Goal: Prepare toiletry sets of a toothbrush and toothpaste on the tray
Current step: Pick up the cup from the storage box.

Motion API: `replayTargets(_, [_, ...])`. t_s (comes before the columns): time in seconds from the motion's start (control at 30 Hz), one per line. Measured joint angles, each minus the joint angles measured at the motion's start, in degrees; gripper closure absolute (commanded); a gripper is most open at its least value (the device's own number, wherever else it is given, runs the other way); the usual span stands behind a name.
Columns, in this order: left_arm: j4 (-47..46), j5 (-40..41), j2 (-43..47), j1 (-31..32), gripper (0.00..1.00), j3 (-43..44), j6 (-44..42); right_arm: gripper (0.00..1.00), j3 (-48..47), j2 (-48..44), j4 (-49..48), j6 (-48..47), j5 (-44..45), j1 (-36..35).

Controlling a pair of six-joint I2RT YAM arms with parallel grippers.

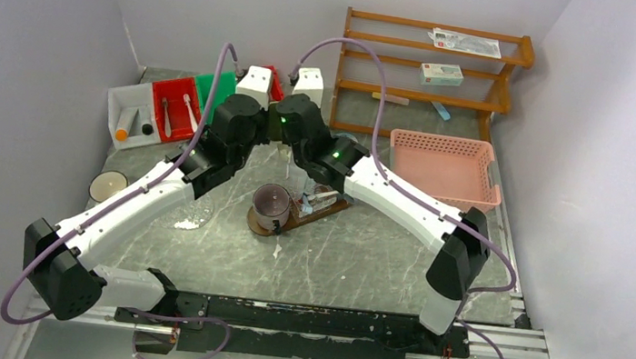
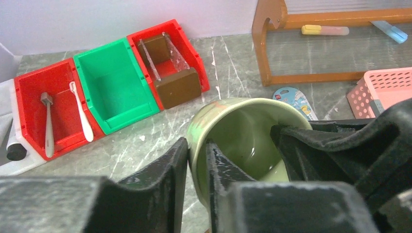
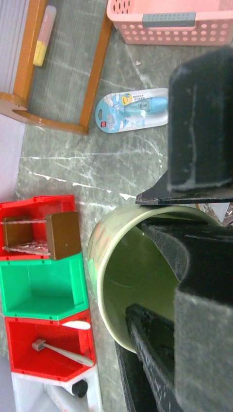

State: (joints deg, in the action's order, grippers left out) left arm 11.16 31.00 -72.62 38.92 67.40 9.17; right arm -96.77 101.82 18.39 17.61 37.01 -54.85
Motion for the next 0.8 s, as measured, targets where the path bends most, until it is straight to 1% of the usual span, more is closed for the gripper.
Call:
replayTargets(0.13, [-0.2,1.14,0.02,-0.07,0.74,-0.48,-0.2,1.0,-0.98,0.98,-0.02,0.15,0.09,-0.48])
replayTargets(0.23, [-0.46,1.81,0.02,-0.09,0.83,-0.87,-0.33,1.0,-1.07,1.2,0.02,0.24,0.09,-0.59])
replayTargets(0.3, [-0.66,2.19,0.02,-0.09,0.93,-1.22,-0.5,1.0,-1.07,1.22,0.15,0.33,0.11,-0.63])
replayTargets(0.37, [-0.68,2.32,0.02,-0.07,0.95,-1.57,-0.76,0.99,-1.07,1.2,0.15,0.35,0.04,-0.63])
replayTargets(0.4, [-0.7,2.38,0.02,-0.07,0.95,-1.7,-0.83,0.95,-1.07,1.2,0.15,0.35,0.02,-0.68])
replayTargets(0.47, [-0.7,2.54,0.02,-0.07,0.95,-1.79,-0.96,0.85,-1.05,1.2,0.15,0.42,-0.2,-0.72])
replayTargets(0.53, [-0.68,2.84,0.13,-0.07,0.95,-1.79,-1.22,0.78,-0.98,1.2,-0.13,0.44,-0.52,-0.72])
replayTargets(0.63, [-0.24,3.74,0.37,-0.11,0.95,-1.88,-2.03,0.66,0.55,0.74,-2.73,1.03,-1.9,-0.72])
replayTargets(0.8, [0.83,3.67,0.63,-0.79,0.95,-2.01,-3.06,0.55,4.35,-2.34,-8.31,2.27,-5.25,-1.09])
